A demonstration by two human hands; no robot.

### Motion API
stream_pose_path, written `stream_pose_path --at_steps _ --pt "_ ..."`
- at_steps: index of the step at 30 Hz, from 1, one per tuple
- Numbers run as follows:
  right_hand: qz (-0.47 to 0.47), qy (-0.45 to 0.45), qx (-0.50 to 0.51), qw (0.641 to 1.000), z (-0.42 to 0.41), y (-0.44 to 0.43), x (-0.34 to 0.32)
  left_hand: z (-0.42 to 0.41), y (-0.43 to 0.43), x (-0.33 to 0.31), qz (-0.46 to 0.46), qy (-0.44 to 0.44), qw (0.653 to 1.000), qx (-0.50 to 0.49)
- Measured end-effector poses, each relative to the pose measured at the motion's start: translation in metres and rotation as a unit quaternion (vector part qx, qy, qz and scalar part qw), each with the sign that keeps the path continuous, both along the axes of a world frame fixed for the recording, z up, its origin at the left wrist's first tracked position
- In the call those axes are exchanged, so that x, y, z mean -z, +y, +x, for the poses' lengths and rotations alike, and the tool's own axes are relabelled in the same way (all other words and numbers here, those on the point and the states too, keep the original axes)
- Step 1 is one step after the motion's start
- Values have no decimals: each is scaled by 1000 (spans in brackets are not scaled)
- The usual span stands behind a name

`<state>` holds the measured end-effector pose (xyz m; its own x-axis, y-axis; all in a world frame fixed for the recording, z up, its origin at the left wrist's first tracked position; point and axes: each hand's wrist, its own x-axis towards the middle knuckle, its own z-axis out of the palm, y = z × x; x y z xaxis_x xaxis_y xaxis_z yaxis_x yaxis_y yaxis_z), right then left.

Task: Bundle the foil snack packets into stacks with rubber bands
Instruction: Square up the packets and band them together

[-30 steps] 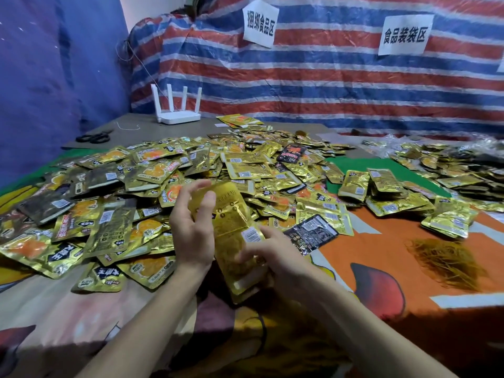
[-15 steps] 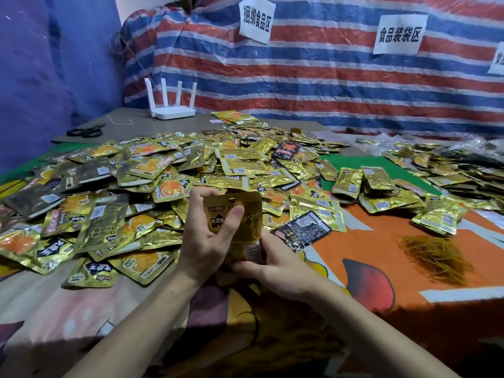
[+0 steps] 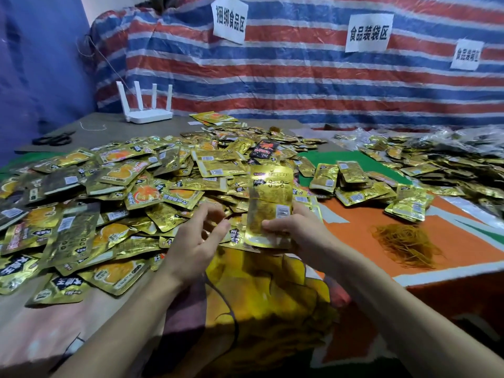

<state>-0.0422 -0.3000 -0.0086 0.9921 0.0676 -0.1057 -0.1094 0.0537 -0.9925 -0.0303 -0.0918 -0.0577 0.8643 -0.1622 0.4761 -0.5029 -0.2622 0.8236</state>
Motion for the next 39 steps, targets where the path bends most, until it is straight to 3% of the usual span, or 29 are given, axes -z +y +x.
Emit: stream_pose_path --at_steps 4,9,13,23,29,36,39 --pt "-62 57 69 994 6 -38 -12 3 -2 7 82 -15 996 14" --pt "-127 64 170 975 17 -100 -30 4 -4 9 113 -23 993 13" --pt "-196 54 310 929 45 -162 -47 7 -3 10 116 -19 993 6" --pt "-352 44 446 822 106 -265 -40 5 -6 13 175 -45 983 -7" --pt "-316 70 419 848 139 -273 -26 7 -8 14 239 -80 968 -6" --pt "-507 115 415 747 140 -272 -20 6 -10 12 241 -75 968 -16" --pt "-589 61 428 683 130 -250 -28 5 -10 11 236 -72 969 -22"
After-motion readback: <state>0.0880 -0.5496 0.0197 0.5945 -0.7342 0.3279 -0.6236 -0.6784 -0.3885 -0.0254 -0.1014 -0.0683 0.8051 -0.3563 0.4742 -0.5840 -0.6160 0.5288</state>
